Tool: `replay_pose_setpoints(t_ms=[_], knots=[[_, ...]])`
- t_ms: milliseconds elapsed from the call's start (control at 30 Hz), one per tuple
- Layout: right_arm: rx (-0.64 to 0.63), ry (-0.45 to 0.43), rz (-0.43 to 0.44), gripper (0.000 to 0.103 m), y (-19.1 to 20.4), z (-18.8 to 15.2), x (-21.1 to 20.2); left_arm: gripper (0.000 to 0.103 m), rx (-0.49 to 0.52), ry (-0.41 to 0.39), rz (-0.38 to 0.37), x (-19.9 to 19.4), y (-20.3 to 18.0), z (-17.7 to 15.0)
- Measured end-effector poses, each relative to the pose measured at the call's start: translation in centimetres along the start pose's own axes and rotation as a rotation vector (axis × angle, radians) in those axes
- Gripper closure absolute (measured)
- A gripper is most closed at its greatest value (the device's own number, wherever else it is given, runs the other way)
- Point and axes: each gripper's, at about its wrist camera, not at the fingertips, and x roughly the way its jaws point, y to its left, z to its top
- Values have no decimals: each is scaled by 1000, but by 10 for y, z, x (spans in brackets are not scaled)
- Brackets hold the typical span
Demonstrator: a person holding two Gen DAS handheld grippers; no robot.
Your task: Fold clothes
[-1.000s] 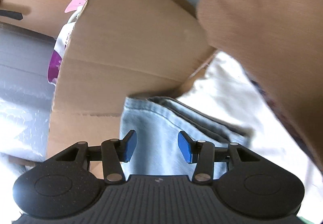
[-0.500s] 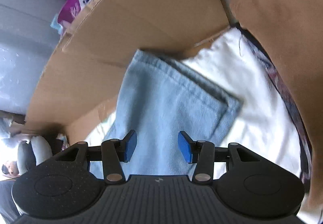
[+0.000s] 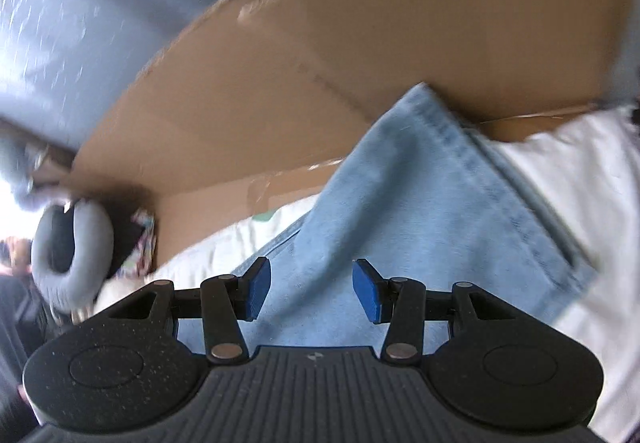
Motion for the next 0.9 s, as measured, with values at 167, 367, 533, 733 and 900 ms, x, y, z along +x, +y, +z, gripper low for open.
replay_pose_setpoints(t_ms=[167, 367, 533, 733, 900], knots=[[-128, -1, 14, 51, 8, -1, 21, 62, 101, -4, -17, 8, -8, 0], [-345, -7, 10, 51, 28, 5, 36, 69, 177, 27, -2, 19, -11, 0], [-538, 29, 33, 51, 53, 10, 50, 72, 202, 40, 9, 24, -8, -3], [-827, 99, 24, 51, 87, 8, 74, 72, 234, 79, 13, 37, -8, -3], [-986, 209, 21, 52, 103, 4, 101, 87, 260, 90, 39, 38, -9, -3]])
